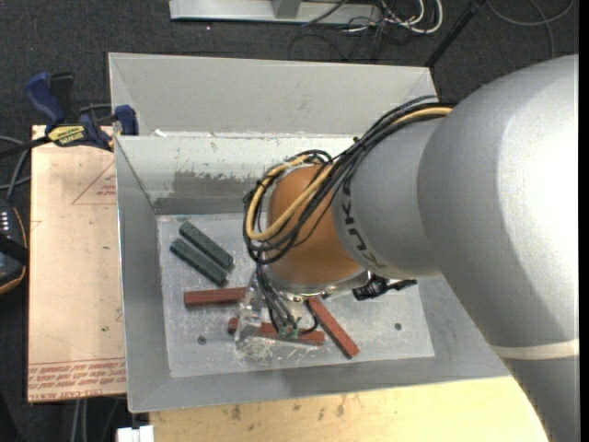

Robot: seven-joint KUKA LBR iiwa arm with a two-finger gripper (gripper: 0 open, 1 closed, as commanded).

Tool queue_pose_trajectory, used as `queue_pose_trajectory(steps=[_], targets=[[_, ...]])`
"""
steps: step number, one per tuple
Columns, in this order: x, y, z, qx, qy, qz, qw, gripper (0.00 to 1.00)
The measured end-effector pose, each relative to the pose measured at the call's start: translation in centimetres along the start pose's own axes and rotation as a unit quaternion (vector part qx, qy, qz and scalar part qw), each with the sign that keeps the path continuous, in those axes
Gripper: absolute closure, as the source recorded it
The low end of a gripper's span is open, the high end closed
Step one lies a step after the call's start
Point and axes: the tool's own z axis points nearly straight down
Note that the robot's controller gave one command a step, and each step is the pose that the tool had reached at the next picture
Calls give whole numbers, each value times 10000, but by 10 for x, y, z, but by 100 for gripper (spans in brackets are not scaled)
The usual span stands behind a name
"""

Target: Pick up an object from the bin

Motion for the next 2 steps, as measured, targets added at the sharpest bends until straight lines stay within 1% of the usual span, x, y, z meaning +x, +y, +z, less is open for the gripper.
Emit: queue_pose_trajectory(steps=[1, 2], targets=[[2, -1, -7, 25, 48, -3, 10000, 100], [3, -1, -16, 40, 77, -4, 10000, 100]])
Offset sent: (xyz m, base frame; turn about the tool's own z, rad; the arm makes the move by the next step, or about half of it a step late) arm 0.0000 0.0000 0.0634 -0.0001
